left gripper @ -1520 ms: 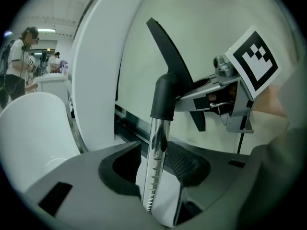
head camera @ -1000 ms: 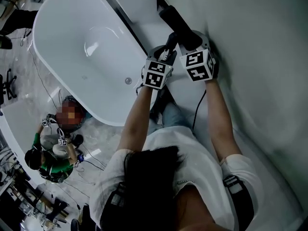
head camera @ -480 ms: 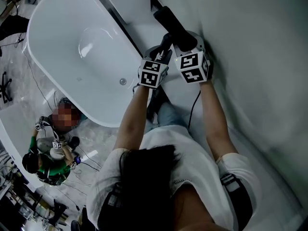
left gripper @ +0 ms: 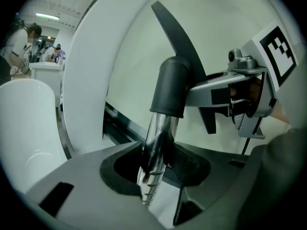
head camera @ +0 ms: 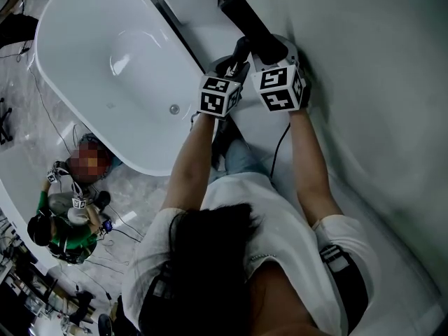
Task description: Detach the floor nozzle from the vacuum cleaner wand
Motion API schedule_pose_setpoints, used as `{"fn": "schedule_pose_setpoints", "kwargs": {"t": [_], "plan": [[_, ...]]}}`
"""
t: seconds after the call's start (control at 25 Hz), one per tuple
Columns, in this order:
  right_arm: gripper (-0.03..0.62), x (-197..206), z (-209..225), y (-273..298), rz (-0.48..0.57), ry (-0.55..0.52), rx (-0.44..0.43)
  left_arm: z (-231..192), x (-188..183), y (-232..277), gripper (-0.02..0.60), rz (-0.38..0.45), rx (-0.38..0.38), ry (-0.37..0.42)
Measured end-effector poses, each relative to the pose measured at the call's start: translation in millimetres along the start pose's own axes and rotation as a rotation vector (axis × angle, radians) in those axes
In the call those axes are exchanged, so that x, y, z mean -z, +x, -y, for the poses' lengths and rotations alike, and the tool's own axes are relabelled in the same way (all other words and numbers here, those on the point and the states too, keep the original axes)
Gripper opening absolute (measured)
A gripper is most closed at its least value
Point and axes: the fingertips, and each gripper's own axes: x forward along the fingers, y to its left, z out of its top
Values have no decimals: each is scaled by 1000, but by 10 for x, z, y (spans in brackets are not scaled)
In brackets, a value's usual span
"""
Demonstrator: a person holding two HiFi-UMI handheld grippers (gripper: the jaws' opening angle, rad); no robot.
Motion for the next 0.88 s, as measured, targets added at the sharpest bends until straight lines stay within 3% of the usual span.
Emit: {"fn": "schedule_pose_setpoints", "kwargs": {"t": [0.36,0.52,0.6,0.72,0.88], "plan": [[216,-55,2,-80,-21,19,-46,75,-78,-79,163,37,39,73],[216,-75,-12,-119,-25,-15,-21,97,-81,-98,161,51,58,73],[216,-120,34,-179,22,44,-3,71,-70,-114,161,57,52,49],[215,-536,499,-464,196,275,14,-25,-81,-148,163,45,41,23],[215,-1055,801,-789,291,216,45,-22,-91,-181,161,34,46,13]]}}
